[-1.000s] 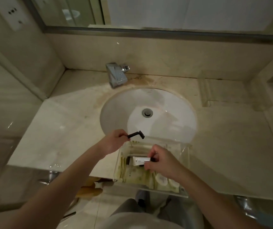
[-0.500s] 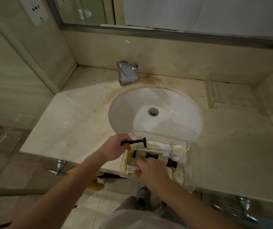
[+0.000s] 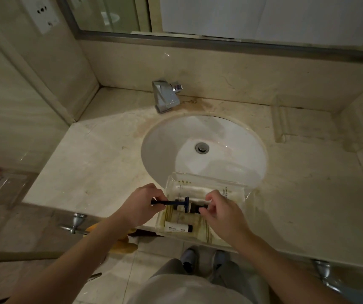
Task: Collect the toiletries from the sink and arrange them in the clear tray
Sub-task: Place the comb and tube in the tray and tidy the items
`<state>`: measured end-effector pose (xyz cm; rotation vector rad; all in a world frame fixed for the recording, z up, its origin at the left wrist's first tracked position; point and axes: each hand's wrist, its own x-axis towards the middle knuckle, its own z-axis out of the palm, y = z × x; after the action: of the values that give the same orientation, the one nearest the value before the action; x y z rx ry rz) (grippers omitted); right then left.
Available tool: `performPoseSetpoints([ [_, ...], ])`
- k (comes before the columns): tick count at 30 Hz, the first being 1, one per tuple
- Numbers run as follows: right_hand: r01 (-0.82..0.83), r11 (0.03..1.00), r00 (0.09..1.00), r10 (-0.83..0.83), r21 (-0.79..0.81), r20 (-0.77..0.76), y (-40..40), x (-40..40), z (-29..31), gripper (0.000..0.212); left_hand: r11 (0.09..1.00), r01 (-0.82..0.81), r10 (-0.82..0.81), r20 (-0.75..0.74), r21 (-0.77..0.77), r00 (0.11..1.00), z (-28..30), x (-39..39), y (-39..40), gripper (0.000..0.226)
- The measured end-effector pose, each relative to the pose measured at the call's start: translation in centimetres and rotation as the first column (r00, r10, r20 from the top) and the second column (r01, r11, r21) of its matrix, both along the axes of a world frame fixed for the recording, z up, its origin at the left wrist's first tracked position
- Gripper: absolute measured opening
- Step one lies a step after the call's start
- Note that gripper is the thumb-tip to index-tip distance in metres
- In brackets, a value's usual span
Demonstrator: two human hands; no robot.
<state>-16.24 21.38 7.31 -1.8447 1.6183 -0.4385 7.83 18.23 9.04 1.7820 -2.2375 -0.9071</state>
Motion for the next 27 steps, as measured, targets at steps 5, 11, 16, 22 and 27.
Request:
performPoseSetpoints([
  [5,0.129,0.953,0.907,-0.226,0.276,0.355,-0.7,1.1,0.8,0.023,0.981,-0.190,0.181,-0.163,-0.041,0.970,0.4,-1.9,1.1,0.006],
  [11,0.241,0.710,0.507,-0.673,0.662,0.539,-2.0,3.9,1.6,0.016,0.927,-0.374,0.352,-0.278,-0.027,0.894,0.5,-5.6,1.5,0.019],
  [16,0.338,0.701,0.559,-0.686,0.628,0.465,-2.7,4.6,0.8,0.016,0.935,-0.342,0.320,-0.202,-0.088,0.926,-0.1,-7.3,1.8,0.025],
  [22,0.293,0.811,0.682,-0.549,0.507,0.483,-3.0,4.6,1.4,0.014,0.996,-0.061,0.049,-0.175,-0.067,0.983,-0.2,-6.4,1.8,0.025],
  [27,0.017,0.934,0.944,-0.133,0.356,0.303,-2.6,3.1,1.5,0.010,0.974,-0.223,0.214,-0.140,-0.051,0.967,-0.5,-2.9,0.1,0.020],
])
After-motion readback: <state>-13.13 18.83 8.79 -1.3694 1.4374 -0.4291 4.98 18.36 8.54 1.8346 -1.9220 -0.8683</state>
